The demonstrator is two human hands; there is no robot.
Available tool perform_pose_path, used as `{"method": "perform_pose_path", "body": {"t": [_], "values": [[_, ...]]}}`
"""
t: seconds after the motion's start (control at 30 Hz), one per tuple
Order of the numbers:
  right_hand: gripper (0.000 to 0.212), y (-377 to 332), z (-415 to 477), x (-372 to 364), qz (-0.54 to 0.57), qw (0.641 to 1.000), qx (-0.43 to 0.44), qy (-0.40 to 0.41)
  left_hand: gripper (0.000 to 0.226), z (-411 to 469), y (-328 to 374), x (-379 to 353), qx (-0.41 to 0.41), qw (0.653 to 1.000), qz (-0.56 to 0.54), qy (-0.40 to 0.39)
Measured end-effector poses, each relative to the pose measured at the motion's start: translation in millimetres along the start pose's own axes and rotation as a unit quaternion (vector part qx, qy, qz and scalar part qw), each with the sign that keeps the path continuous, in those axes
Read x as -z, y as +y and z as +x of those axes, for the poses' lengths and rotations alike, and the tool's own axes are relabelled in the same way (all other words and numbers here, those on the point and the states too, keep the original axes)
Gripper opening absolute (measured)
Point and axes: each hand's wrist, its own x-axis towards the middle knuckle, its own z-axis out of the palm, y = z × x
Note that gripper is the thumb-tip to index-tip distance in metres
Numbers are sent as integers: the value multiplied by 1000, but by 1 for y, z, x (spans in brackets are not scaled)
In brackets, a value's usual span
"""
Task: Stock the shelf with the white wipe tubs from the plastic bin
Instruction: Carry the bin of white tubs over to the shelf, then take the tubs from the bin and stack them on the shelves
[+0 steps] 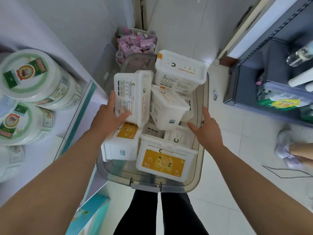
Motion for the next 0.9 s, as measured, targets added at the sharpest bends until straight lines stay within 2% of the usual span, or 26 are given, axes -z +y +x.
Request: {"method": "perform_pose_path", "body": {"t": [0.1,0.17,0.27,0.37,0.6,0.77,0.9], "values": [[73,-8,-14,16,-20,1000,17,-15,84,-21,12,-1,-3,980,192,54],[69,-10,-28,27,-30,999,35,-11,73,-45,26,0,-49,965,241,87],[65,-10,-56,46,-39,996,77,-28,66,-84,47,-2,-122,963,225,84],[64,-9,-85,62,-34,992,102,-63,66,-124,63,-16,-136,969,203,23],[70,-2,-105,59,-40,979,120,-161,80,-159,73,-53,-26,981,180,-69],[73,5,-96,40,-74,965,125,-219,97,-151,65,-66,5,975,212,-69],[73,5,-88,30,-80,957,143,-240,112,-148,63,-74,49,985,123,-108]]}}
